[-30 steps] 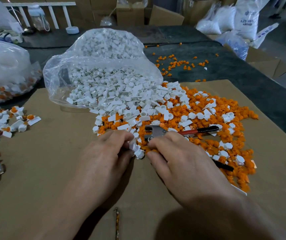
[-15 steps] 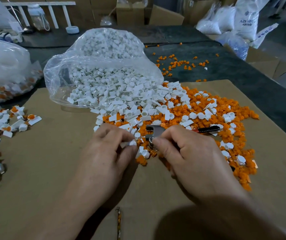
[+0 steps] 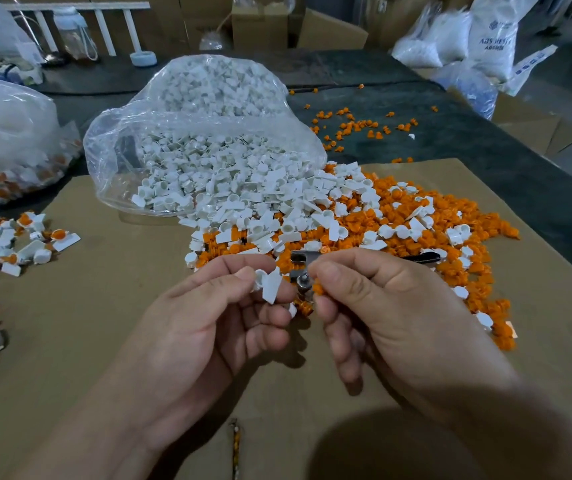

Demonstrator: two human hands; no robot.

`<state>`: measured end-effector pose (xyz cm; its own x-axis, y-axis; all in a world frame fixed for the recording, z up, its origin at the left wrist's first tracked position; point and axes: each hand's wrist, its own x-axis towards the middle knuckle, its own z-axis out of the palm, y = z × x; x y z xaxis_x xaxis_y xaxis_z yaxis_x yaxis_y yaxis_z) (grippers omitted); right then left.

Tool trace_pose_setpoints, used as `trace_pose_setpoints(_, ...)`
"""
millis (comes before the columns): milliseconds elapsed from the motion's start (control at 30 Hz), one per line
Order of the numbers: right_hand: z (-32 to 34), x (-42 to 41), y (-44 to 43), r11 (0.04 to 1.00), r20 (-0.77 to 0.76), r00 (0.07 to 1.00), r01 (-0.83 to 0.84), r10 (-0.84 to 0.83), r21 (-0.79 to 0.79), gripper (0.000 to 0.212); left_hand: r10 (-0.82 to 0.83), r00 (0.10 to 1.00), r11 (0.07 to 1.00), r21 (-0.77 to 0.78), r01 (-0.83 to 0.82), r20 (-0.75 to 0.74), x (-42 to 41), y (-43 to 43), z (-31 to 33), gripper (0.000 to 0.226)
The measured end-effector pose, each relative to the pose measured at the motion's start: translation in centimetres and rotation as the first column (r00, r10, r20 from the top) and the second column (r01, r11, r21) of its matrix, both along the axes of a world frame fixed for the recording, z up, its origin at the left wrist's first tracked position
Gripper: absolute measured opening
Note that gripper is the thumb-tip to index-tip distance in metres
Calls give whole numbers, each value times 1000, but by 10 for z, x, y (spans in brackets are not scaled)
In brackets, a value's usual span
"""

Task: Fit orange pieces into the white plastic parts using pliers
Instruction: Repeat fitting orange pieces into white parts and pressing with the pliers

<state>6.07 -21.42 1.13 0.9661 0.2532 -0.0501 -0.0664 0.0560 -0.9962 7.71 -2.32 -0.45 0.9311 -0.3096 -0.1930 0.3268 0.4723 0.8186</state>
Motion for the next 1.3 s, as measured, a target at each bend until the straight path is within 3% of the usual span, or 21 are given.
trace_pose_setpoints(167,-6,1,6,989,-5,998,-61,62,138,16,5,1000,1000,28,-5,0,1,0,-2,26)
trace_pose_setpoints(233,-8,1,7,991,8,998,-65,65,118,17,-6,1000,999,49,5,17,-1,0,-3,21)
trace_pose_setpoints(333,-9,0,9,994,51,998,-43,39,98,17,-26,997,995,98,19,67,-6,-3,-3,31)
trace_pose_setpoints(467,-13,-1,7,999,155,987,32,-32,-2,17,76,982,964,239,-118,174,-8,-7,-4,51)
trace_pose_setpoints(567,-10,0,10,980,73,997,7,-22,199,17,134,963,939,282,-199,233,-9,-6,-6,64)
trace_pose_setpoints(633,-5,1,13,891,-47,998,-23,50,454,17,154,959,947,242,-211,236,-9,-7,-6,65)
trace_pose_setpoints(700,0,2,14,812,-130,984,-23,121,583,17,176,953,956,188,-224,245,-9,-9,-5,60)
trace_pose_setpoints(967,4,2,10,733,-267,925,-18,271,680,15,242,895,899,261,-352,374,-11,-11,-3,55)
trace_pose_setpoints(1133,1,1,9,723,-240,921,-60,305,688,16,188,852,873,314,-373,489,-10,-12,-9,50)
trace_pose_setpoints(1200,0,1,10,771,-214,949,-43,230,635,17,171,852,864,341,-371,495,-11,-10,-11,52)
trace_pose_setpoints(1267,-2,-1,11,889,-130,989,-9,77,457,16,177,858,844,374,-384,482,-10,-7,-13,54)
trace_pose_setpoints(1300,-3,-3,12,957,-48,999,17,-4,290,15,187,861,841,376,-389,472,-9,-6,-14,55)
